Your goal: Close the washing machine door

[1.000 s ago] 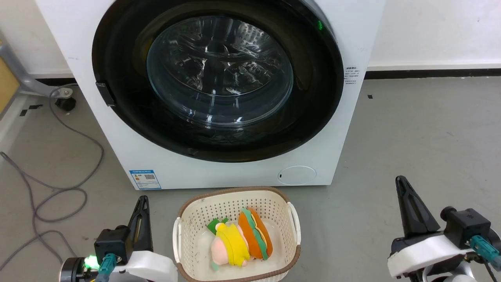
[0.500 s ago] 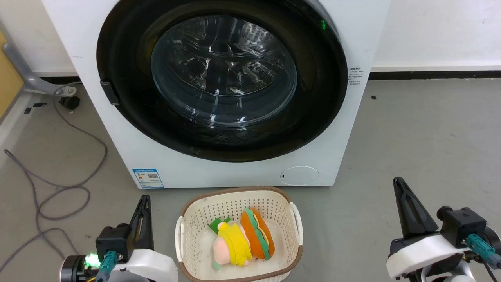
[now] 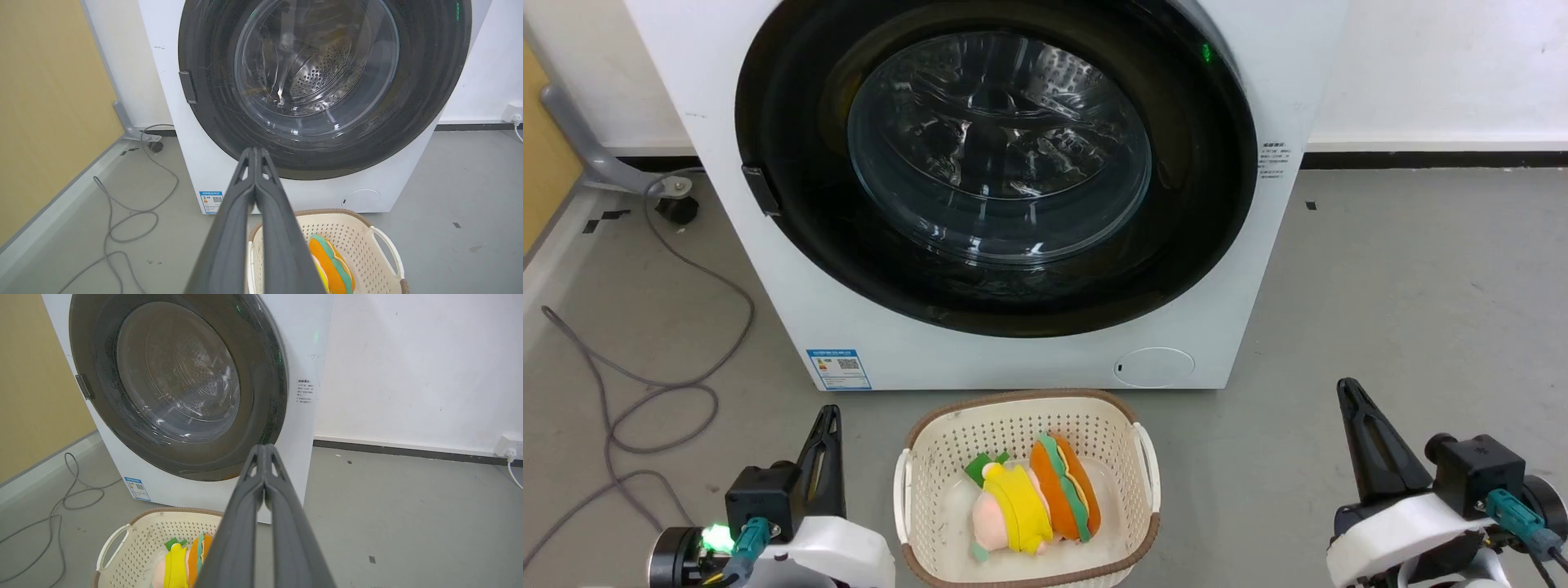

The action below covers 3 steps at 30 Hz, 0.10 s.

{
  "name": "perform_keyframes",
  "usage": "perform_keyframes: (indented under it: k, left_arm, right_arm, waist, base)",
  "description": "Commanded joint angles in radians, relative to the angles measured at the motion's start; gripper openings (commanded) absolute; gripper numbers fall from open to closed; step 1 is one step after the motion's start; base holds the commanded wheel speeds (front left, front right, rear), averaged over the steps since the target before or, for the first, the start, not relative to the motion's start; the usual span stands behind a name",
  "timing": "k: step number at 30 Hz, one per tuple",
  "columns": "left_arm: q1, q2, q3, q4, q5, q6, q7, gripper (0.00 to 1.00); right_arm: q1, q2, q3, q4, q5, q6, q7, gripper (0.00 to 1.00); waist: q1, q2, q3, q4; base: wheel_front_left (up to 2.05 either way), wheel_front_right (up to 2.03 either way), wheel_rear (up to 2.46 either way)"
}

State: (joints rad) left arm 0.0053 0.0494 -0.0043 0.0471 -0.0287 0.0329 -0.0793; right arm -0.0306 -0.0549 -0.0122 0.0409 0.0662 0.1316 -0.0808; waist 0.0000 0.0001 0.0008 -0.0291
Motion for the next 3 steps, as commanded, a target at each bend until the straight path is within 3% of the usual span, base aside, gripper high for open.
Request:
perform_keyframes:
  k: [1,3]
  left_arm:
    - [-0.004,0.001,0.003,-0.007,0.007,-0.002,0.003,0.0]
    - [-0.004,0.001,0.003,-0.009,0.008,-0.004,0.008,0.0]
  right_arm:
    - [0.013,0.003,0.001,-0.009,-0.011,-0.001,0.004,0.0]
    - [0.014,0.003,0.002,-0.011,-0.014,-0.001,0.009,0.0]
  waist:
    - [0.0,-0.0001,0.0,0.001]
    - [0.0,-0.0001,0.0,0.002]
  base:
    - [0.0,0.0,0.0]
    - [0.0,0.0,0.0]
